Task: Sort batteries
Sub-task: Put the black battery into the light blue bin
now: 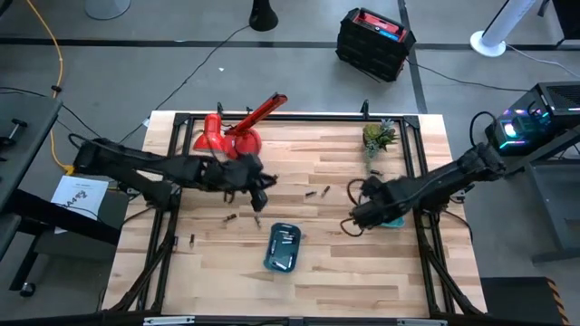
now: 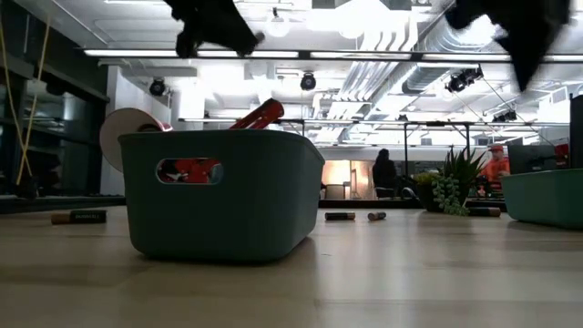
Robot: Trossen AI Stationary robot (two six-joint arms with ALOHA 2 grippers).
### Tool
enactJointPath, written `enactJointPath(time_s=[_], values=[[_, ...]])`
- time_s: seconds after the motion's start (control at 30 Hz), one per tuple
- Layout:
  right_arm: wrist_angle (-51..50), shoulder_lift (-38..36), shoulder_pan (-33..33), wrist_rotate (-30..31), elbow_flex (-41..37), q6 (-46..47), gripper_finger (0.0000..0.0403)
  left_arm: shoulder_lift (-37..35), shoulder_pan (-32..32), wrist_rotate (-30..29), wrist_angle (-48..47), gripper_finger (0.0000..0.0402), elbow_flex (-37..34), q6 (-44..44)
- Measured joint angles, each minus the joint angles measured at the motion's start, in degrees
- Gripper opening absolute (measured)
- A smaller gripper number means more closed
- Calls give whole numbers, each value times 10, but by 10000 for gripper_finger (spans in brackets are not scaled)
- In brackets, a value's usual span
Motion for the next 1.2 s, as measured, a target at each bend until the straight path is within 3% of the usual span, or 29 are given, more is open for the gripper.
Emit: enactJointPath(time_s=[0.23, 0.57, 0.87, 1.2], values=[[30, -45, -49, -54, -185, 65, 1, -81, 7, -22, -2, 32, 0, 42], [379, -74, -161, -80, -341, 3, 0, -120, -24, -17, -3, 32, 0, 60], [621, -37, -168, -40, -304, -6, 0, -114, -90, -25, -4, 32, 0, 36], [720, 190, -161, -81, -122, -105, 0, -71, -112, -50, 31, 35, 0, 13]])
